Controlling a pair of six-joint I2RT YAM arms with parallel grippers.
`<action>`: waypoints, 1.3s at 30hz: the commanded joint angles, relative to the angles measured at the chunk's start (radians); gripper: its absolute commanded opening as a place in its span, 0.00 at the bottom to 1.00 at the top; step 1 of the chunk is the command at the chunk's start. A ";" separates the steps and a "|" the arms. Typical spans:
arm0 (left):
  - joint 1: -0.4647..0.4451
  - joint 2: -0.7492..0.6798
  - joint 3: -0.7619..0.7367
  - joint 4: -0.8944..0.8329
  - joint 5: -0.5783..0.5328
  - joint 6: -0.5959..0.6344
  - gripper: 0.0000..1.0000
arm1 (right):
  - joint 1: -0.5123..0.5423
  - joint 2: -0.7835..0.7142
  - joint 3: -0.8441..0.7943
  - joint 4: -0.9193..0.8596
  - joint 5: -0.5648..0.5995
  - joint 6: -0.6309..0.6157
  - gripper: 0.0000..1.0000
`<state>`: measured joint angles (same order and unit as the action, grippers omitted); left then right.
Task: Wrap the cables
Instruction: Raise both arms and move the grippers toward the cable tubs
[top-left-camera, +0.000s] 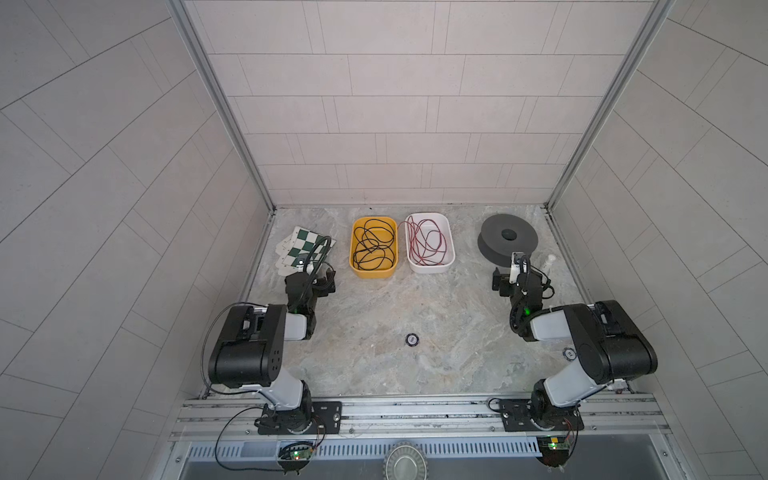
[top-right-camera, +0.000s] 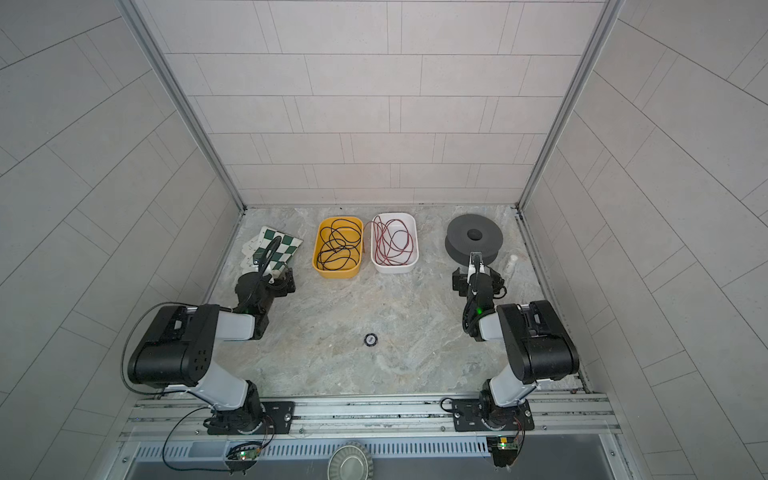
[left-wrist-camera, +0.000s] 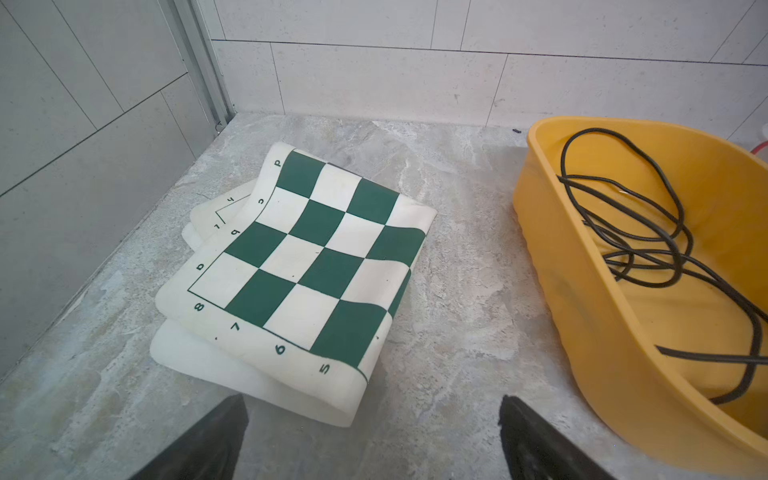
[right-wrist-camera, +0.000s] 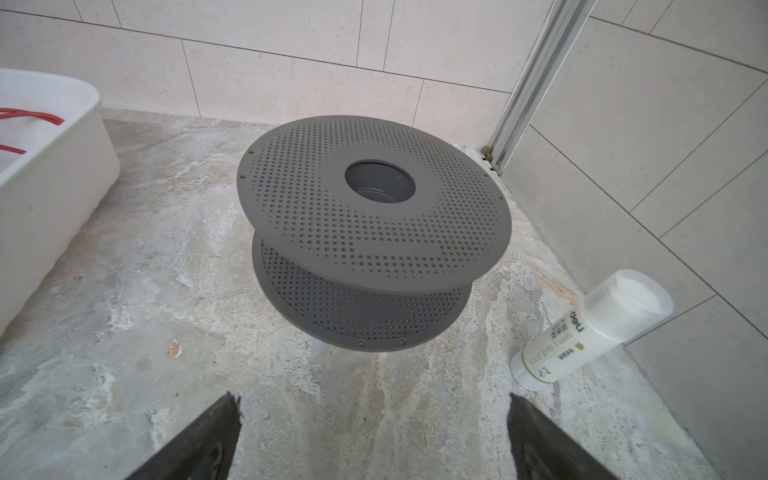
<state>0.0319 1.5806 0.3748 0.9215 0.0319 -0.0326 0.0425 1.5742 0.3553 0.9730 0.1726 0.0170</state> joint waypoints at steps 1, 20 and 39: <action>-0.004 0.008 0.021 0.005 -0.009 0.006 1.00 | -0.002 0.004 -0.013 0.039 0.019 0.024 0.99; -0.023 0.005 0.028 -0.012 -0.051 0.015 1.00 | -0.002 0.005 -0.008 0.029 0.017 0.024 1.00; -0.040 -0.117 0.125 -0.285 -0.243 -0.028 1.00 | 0.028 -0.170 0.048 -0.234 0.100 -0.008 0.99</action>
<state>-0.0025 1.5284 0.4438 0.7498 -0.1364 -0.0376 0.0540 1.5143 0.3557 0.9028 0.2146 0.0292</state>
